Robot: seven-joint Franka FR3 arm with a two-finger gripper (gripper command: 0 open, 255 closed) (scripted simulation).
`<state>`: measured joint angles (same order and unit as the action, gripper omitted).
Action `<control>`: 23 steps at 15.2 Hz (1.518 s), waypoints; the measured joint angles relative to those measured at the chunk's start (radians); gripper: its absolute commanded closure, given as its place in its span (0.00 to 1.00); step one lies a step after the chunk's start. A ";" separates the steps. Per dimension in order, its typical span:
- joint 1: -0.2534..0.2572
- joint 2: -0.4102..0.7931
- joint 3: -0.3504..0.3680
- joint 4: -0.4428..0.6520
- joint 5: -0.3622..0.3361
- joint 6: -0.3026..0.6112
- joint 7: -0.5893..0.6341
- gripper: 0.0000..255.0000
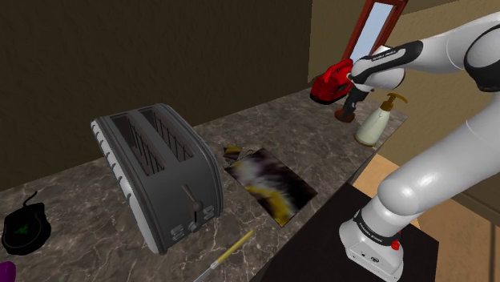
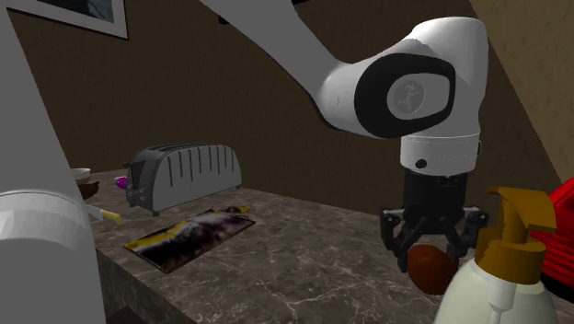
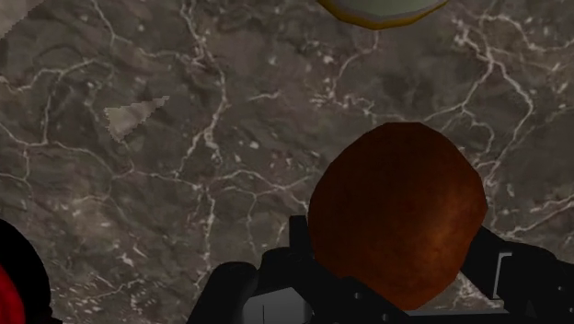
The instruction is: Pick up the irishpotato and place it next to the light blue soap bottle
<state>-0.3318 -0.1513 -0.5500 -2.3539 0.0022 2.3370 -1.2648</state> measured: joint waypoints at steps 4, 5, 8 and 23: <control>0.004 0.033 -0.008 -0.022 0.024 0.051 -0.021 1.00; 0.006 0.042 -0.009 -0.027 0.032 0.063 -0.027 1.00; 0.009 0.074 -0.016 -0.045 0.060 0.107 -0.052 1.00; 0.010 0.077 -0.016 -0.051 0.064 0.117 -0.054 0.00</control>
<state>-0.3217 -0.0743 -0.5659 -2.4047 0.0660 2.4539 -1.3193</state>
